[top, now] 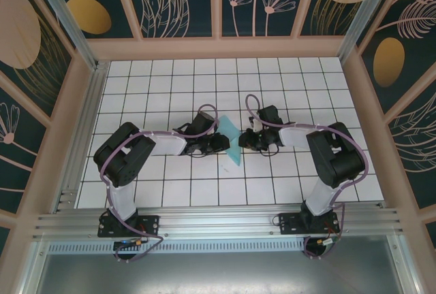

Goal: Fold a paper plane with a square sheet of paper (pick it up from the middle)
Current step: Third fold the triangle at the center of the table.

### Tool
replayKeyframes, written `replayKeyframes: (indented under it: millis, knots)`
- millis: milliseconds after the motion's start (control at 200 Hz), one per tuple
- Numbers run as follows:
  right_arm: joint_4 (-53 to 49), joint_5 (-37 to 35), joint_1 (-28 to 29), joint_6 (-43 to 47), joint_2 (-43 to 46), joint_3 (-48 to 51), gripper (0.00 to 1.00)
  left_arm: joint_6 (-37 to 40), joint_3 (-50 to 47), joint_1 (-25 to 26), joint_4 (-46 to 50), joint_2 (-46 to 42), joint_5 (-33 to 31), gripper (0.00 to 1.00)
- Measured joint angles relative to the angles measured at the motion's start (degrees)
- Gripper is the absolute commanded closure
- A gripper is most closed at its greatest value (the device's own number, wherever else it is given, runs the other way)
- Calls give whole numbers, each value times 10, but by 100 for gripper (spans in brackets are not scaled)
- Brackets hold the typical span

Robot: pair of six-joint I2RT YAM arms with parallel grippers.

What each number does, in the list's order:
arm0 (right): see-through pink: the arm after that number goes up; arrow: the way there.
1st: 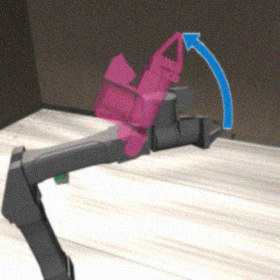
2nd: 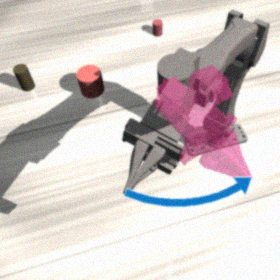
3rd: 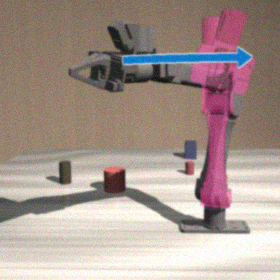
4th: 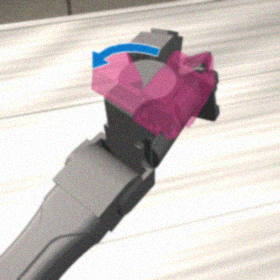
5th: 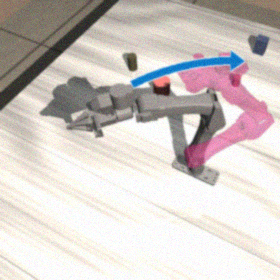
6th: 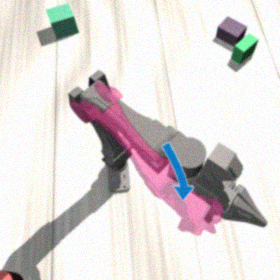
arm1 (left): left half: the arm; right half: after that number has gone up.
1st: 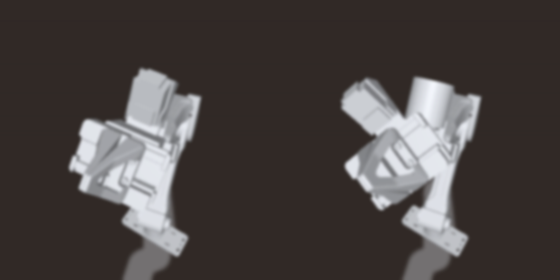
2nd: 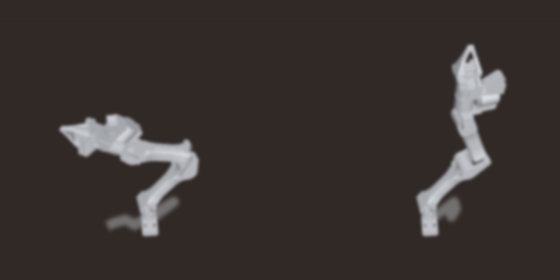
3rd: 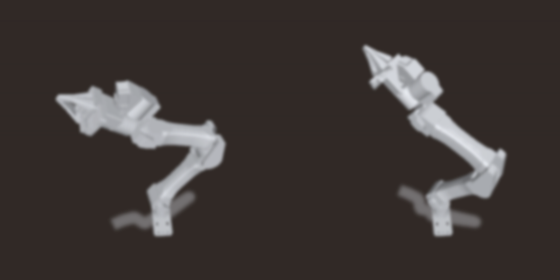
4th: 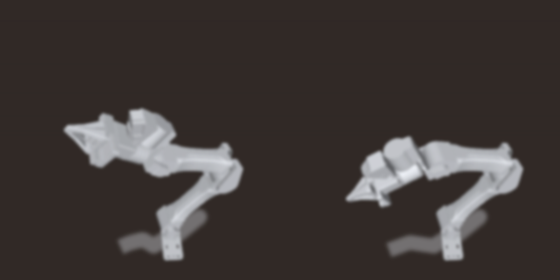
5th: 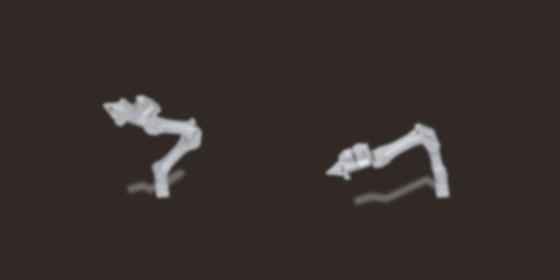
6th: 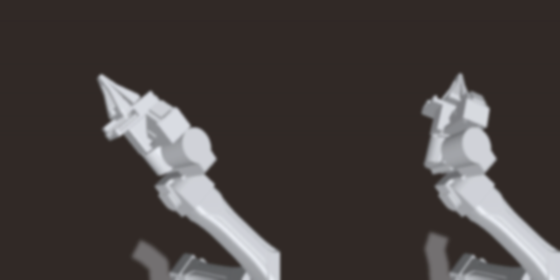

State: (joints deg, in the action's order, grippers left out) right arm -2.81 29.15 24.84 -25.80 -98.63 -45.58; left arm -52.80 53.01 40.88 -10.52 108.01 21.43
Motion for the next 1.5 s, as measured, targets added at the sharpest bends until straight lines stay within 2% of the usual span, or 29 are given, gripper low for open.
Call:
replayKeyframes:
  millis: [175,575,906,986,1031,1256,1496]
  knots:
    - [-7,-17,7,-5,0,-5,78,-1,-5,-1,-3,0,0,81]
    - [-10,-32,13,-74,-3,-9,77,-14,-22,-7,-38,0,21,78]
    - [-9,-54,23,-117,-1,-9,77,-33,-37,-9,-66,0,44,90]
    - [-9,-55,23,-123,-1,-9,77,-36,-41,-9,-69,0,48,97]
    - [-8,-55,23,-123,0,-9,75,-37,-42,-9,-70,0,50,100]
    - [4,-55,27,-116,15,0,66,-26,-43,-12,-60,0,45,100]
    - [4,-31,9,-67,74,27,65,10,-24,-13,-24,-1,35,100]
